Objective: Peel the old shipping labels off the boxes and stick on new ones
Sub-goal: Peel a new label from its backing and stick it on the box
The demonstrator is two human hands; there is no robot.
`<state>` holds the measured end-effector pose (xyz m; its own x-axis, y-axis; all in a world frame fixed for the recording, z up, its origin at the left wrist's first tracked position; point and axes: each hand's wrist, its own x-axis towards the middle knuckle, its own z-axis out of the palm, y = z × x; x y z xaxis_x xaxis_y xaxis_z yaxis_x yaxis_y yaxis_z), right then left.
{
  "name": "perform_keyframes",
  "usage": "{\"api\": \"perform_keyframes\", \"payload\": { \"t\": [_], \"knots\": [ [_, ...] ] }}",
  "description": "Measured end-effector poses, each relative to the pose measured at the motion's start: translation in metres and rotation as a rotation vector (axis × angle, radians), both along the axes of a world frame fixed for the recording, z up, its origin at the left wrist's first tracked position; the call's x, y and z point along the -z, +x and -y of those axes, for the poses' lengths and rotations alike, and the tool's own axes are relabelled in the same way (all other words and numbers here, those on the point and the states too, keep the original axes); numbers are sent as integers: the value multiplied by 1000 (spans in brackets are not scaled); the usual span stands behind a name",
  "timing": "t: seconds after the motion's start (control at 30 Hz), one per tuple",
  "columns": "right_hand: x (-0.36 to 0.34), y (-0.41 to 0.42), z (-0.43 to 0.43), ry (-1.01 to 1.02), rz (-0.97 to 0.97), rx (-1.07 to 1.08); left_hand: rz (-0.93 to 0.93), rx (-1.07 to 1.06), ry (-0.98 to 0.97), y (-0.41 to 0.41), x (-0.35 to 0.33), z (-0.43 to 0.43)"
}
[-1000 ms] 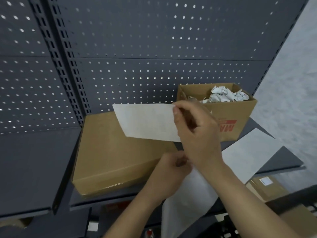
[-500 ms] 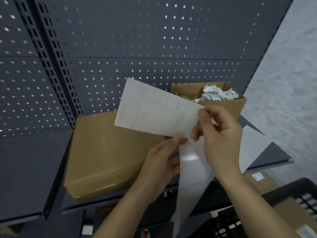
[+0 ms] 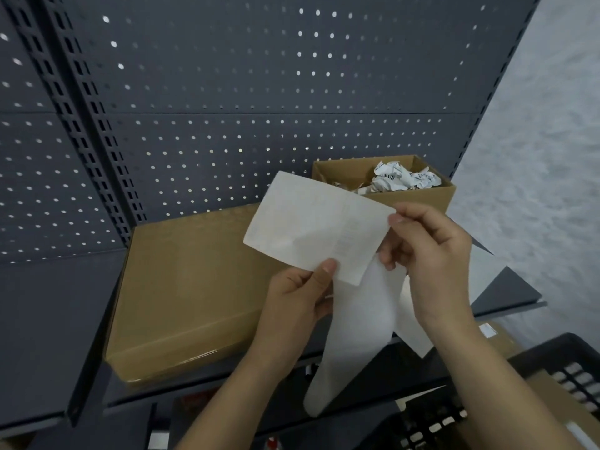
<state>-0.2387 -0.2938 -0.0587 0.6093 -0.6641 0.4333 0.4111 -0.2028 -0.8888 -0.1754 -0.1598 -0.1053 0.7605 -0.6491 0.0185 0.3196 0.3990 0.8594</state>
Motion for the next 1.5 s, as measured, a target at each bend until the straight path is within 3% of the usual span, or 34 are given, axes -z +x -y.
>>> {"api": "perform_keyframes", "payload": {
  "t": [0.27,0.33,0.43,0.53,0.6,0.77,1.13,1.37,1.5],
  "knots": [
    [13,-6,24,126,94,-71,62,-8,62,1,-5,0],
    [19,-11,35,-30,74,-3,46,-21,66,4,-6,-3],
    [30,-19,46,-511,-170,81,-3,-41,34,8,-10,-5],
    [36,-24,45,-586,-390,-103,-17,-60,-11,9,-14,-5],
    [38,-24,41,-561,-435,-153,-21,-68,-29,10,-16,-4],
    [39,-15,33,-394,-318,-102,-29,-98,6,10,-17,-4],
    [14,-15,34,-313,-212,33,-34,-162,61,19,-19,-15],
    [-41,1,41,-239,91,365,-61,-200,90,30,-22,-30],
    [-67,21,45,-247,261,424,-41,-218,91,39,-24,-38]
  ]
}}
